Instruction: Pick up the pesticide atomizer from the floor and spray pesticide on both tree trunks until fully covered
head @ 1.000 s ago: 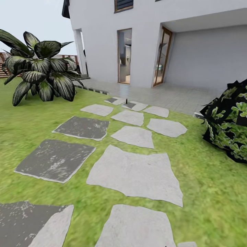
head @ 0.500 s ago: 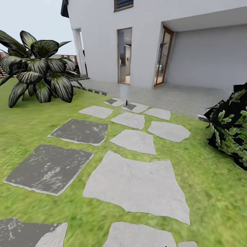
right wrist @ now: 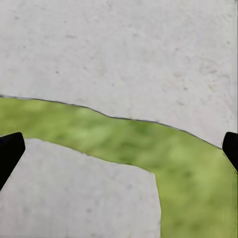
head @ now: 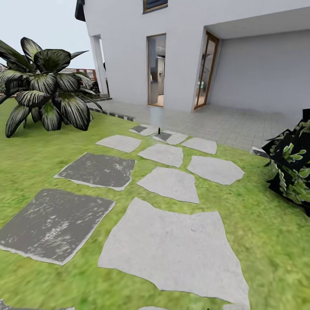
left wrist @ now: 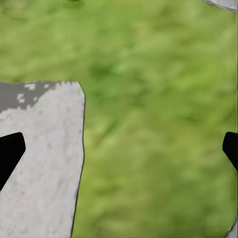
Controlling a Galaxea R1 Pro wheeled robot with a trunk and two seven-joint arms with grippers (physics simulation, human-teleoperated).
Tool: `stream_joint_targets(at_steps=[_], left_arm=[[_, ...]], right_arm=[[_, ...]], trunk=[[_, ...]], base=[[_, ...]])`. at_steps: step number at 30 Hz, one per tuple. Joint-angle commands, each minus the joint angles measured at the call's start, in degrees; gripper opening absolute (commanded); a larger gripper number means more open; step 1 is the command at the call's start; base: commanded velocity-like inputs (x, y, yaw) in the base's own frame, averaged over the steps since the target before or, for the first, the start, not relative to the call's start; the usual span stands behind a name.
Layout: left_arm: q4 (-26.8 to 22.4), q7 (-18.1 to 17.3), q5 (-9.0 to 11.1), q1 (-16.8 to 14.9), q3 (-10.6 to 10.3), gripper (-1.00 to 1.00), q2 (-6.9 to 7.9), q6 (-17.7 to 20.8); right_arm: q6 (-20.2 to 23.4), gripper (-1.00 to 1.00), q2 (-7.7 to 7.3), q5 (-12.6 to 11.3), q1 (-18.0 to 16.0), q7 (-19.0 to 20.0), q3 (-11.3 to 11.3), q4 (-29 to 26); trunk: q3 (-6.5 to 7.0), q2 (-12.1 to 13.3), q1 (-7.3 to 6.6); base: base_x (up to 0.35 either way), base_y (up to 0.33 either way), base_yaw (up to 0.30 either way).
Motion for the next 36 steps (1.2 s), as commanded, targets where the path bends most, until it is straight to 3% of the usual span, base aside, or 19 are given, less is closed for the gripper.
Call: stream_joint_targets(at_steps=[1, 21, 36], left_arm=[[0.0, 0.0, 0.1, 0.0, 0.2, 1.0, -0.01, -0.2], [0.0, 0.0, 0.1, 0.0, 0.2, 1.0, 0.0, -0.2], [0.1, 0.0, 0.1, 0.0, 0.2, 1.0, -0.01, -0.2]], right_arm=[[-0.2, 1.0, -0.01, 0.3, 0.0, 0.0, 0.0, 0.0], [-0.2, 1.0, 0.01, 0.3, 0.0, 0.0, 0.0, 0.0], [-0.2, 1.0, -0.01, 0.3, 0.0, 0.0, 0.1, 0.0]], trunk=[[-0.05, 0.0, 0.02], [0.58, 0.0, 0.02], [0.63, 0.0, 0.02]], base=[[0.339, 0.0, 0.0], [0.339, 0.0, -0.104], [0.339, 0.0, -0.009]])
